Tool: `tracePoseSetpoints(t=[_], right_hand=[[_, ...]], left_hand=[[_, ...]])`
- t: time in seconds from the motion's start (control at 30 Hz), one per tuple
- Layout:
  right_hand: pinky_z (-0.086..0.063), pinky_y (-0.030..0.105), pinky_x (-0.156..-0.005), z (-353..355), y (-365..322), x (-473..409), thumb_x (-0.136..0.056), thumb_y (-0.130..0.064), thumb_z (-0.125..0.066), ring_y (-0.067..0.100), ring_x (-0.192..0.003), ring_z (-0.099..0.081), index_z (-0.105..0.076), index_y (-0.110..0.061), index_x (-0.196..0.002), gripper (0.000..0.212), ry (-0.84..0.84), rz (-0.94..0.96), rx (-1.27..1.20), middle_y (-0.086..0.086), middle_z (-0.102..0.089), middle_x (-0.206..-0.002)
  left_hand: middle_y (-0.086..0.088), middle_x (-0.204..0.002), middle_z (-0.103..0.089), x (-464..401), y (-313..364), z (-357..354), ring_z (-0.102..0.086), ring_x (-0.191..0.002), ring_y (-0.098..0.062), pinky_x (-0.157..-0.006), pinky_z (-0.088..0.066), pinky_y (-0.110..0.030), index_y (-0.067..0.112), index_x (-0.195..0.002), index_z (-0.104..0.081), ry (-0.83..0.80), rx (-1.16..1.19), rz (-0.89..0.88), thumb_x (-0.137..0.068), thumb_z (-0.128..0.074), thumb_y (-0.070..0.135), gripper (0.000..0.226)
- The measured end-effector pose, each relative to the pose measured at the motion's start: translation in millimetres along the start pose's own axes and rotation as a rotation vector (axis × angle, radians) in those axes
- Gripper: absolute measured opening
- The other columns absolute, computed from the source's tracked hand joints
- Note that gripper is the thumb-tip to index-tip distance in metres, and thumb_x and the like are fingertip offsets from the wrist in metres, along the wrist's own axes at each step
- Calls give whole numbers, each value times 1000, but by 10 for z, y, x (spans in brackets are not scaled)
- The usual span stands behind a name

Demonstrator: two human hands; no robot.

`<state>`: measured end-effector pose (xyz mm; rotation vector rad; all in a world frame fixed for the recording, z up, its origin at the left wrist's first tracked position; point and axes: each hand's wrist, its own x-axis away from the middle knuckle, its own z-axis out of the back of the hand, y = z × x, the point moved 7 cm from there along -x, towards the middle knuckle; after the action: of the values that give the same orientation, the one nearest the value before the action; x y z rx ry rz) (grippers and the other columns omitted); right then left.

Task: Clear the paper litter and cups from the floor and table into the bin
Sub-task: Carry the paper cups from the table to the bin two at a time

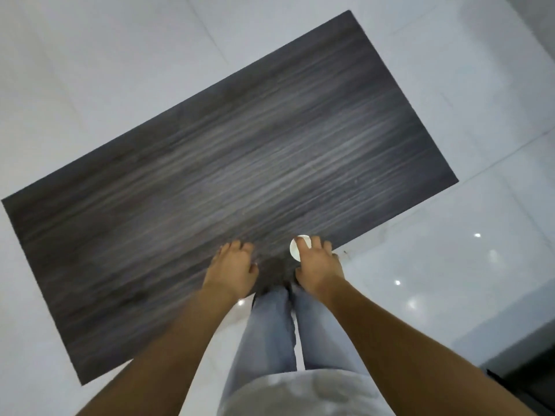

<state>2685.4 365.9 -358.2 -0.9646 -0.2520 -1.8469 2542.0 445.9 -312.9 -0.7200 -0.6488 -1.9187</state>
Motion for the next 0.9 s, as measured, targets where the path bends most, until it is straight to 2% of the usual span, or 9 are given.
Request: tracePoseSetpoints(t=[0.1,0.23,0.37,0.47,0.7,0.9], right_hand=[[-36,46,-104,-225,-48,-264,-87,-27,-62,35,-132,-28,-27,-23,-142,65,4,54,114,12,-25,-149],[-32,54,-109,-484,-85,-517,-84,-23,-67,42,-140,-15,-21,-25,-145,77,-51,83,228,16,-11,-156],[-44,47,-102,-597,-104,-586,-78,-7,-70,38,-134,-28,-30,-19,-139,74,-21,102,269,17,-22,-150],[-48,39,-96,-566,-125,-543,-80,-7,-69,33,-128,-35,-33,-17,-136,68,1,117,271,14,-33,-142],[-49,37,-91,-11,-516,-128,-84,-7,-63,30,-127,-35,-34,-19,-136,61,-1,174,227,10,-35,-138],[-49,39,-89,616,-1191,441,-83,-3,-62,31,-128,-33,-38,-19,-132,57,18,393,293,9,-35,-135]], left_hand=[[-9,-129,-49,-159,-138,-283,-44,-119,-28,-101,-36,-36,14,-131,-46,-10,52,33,-95,-45,29,39],[-10,-127,-48,-248,-307,-615,-44,-118,-29,-99,-38,-38,12,-121,-49,-35,109,75,-95,-45,28,31],[-8,-126,-47,-214,-436,-843,-44,-118,-27,-97,-40,-38,14,-123,-49,-47,163,107,-96,-45,29,32],[-6,-131,-46,-109,-529,-897,-43,-121,-25,-99,-41,-37,16,-131,-45,-51,190,126,-96,-45,30,37],[-6,-131,-46,414,-720,-501,-42,-122,-24,-102,-40,-37,15,-128,-47,-13,264,173,-96,-46,29,35],[-6,-133,-45,1082,-797,95,-40,-124,-23,-104,-38,-35,14,-133,-43,120,316,278,-96,-46,29,40]])
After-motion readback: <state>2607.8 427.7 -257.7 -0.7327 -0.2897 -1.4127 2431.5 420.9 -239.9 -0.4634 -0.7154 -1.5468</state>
